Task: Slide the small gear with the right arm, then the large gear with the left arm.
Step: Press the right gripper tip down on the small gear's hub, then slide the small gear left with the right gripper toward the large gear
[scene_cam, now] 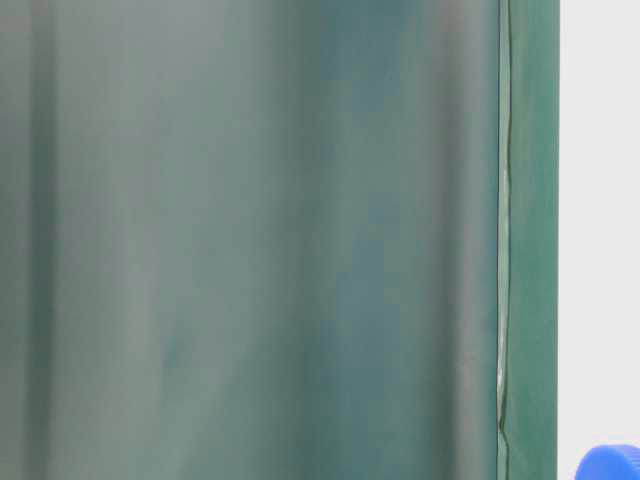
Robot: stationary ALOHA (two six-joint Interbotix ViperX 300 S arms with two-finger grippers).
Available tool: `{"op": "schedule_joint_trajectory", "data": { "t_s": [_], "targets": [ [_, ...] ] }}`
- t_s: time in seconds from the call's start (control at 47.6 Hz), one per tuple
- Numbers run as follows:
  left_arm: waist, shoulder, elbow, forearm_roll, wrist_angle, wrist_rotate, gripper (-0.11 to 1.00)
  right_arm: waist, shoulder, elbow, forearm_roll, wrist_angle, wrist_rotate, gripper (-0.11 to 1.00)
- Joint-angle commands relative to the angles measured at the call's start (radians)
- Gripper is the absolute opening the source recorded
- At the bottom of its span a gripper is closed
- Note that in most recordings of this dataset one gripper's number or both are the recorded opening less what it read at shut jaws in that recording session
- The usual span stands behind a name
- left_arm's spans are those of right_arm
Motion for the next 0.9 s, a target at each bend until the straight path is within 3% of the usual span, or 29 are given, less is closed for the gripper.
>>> {"op": "schedule_joint_trajectory", "data": {
  "t_s": [0.0, 0.21, 0.42, 0.882],
  "targets": [
    [0.003, 0.006, -0.012, -0.002, -0.005, 0.000, 0.00, 0.021, 0.029, -0.003, 0.009, -0.009, 0.003, 0.50],
    [0.003, 0.005, -0.012, 0.000, -0.005, 0.000, 0.00, 0.069, 0.124, -0.046, 0.011, -0.080, 0.003, 0.50],
    [0.003, 0.006, -0.014, -0.002, -0.006, 0.000, 0.00, 0.114, 0.273, -0.152, 0.003, -0.137, -0.005, 0.50],
    [0.003, 0.005, -0.017, 0.000, 0.014, 0.000, 0.00, 0.141, 0.609, -0.517, -0.118, -0.190, -0.014, 0.50]
  ]
}}
